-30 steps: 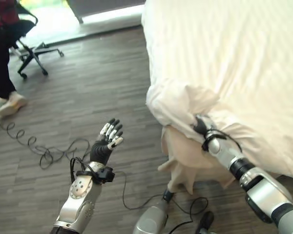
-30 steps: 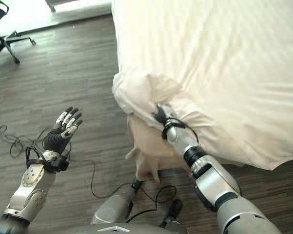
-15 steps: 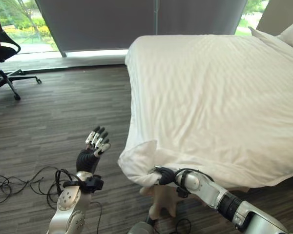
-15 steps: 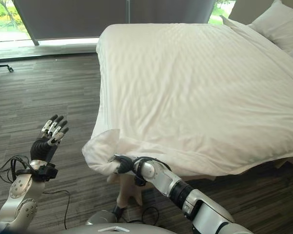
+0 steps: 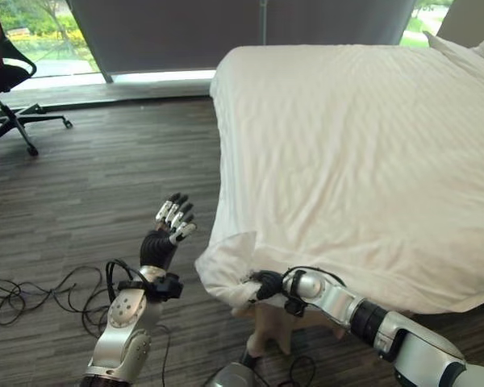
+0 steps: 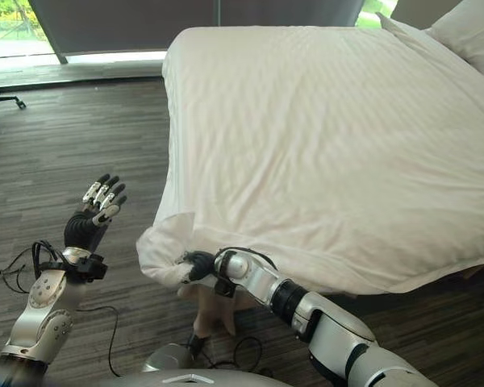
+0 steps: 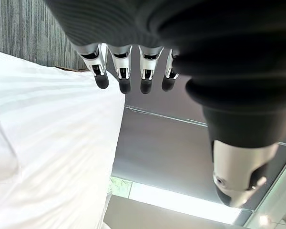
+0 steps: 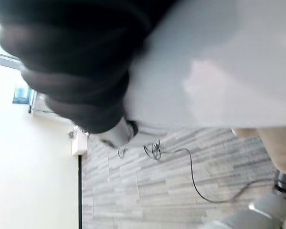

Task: Making the bed.

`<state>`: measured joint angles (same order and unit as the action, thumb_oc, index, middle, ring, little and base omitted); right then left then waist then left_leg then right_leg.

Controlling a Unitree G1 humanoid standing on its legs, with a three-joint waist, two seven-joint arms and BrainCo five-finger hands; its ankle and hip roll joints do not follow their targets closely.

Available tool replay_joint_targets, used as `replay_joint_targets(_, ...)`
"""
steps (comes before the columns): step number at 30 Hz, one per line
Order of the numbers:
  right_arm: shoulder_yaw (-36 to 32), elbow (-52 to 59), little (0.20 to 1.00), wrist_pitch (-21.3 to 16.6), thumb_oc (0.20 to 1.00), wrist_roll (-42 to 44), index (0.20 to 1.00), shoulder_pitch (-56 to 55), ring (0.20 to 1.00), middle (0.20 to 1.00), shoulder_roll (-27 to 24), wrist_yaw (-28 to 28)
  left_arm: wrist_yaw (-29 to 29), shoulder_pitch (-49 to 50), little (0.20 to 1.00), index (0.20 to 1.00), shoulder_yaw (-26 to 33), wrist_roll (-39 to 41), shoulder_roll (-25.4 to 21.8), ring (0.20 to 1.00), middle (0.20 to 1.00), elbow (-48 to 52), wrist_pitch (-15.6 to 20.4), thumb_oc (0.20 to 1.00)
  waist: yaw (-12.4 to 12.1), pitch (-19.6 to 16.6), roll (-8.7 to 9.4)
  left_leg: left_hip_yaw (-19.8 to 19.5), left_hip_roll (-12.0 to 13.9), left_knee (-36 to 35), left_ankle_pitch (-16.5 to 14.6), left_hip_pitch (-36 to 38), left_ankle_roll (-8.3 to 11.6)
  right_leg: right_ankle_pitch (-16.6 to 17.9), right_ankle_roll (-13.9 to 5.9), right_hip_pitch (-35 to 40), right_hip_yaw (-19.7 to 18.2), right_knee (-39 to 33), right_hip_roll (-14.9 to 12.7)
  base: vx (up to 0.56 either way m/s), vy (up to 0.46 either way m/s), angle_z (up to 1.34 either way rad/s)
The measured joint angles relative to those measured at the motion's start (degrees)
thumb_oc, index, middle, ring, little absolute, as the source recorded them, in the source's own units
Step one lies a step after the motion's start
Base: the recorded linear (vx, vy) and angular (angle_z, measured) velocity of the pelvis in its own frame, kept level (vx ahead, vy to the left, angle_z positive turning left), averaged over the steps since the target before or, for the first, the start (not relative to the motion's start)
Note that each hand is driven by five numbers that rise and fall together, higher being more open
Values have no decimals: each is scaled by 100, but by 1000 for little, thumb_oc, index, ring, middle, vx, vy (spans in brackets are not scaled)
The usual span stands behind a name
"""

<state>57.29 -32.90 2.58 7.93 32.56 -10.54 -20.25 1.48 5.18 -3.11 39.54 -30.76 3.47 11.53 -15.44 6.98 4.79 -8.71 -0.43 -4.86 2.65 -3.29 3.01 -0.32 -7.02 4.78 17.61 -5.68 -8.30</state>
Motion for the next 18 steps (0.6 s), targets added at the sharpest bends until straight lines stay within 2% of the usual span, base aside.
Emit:
replay_joint_targets(2,154,98,1000,-9,1000,111,1000,46,1000,1000,52,-249,-8,-76,1000,1000,4,1,-7,1000,1000,0,-32,1000,-70,104,-26,17,12,-1,-13,45,17,-1,3,37,-22,0,6,5,5,-2)
replay_joint_targets(8,182,607,1000,-42,1000,104,1000,126,1000,1000,277,-468,-2,-97,1000,1000,7,4,-55,1000,1000,8,-53,1000,-75,198,1,75,28,0,-32,77,35,4,12,42,-105,1,1,26,9,-5)
replay_joint_targets(11,167,1384,1000,-52,1000,102,1000,583,1000,1000,-8,-534,2,-109,1000,1000,10,7,-114,1000,1000,8,-82,1000,-38,197,35,152,41,-16,-33,149,32,16,26,62,-186,1,8,31,11,-13)
replay_joint_targets(14,-110,1521,1000,-139,1000,138,1000,829,1000,1000,-120,-489,10,-110,1000,1000,5,15,-133,1000,1000,8,-92,1000,61,170,110,197,55,-22,-58,253,26,17,28,148,-238,1,10,19,8,-9)
replay_joint_targets(15,-156,1709,1000,-142,1000,200,1000,833,1000,1000,-273,-484,13,-111,1000,1000,6,15,-135,1000,1000,7,-91,1000,91,158,131,196,56,-22,-58,252,24,17,29,149,-237,1,10,32,16,1)
replay_joint_targets(17,-848,2337,1000,-209,1000,606,1000,559,1000,1000,-947,-348,11,-46,1000,1000,12,16,-140,1000,1000,9,-94,1000,181,147,195,208,51,-22,-32,259,-13,30,38,153,-252,2,0,41,37,-3)
replay_joint_targets(18,-1006,2371,1000,-210,1000,688,1000,503,1000,1000,-1132,-277,14,-21,1000,1000,9,15,-141,1000,1000,7,-97,1000,269,138,212,223,53,-21,-35,269,-12,35,36,150,-264,2,9,33,40,0)
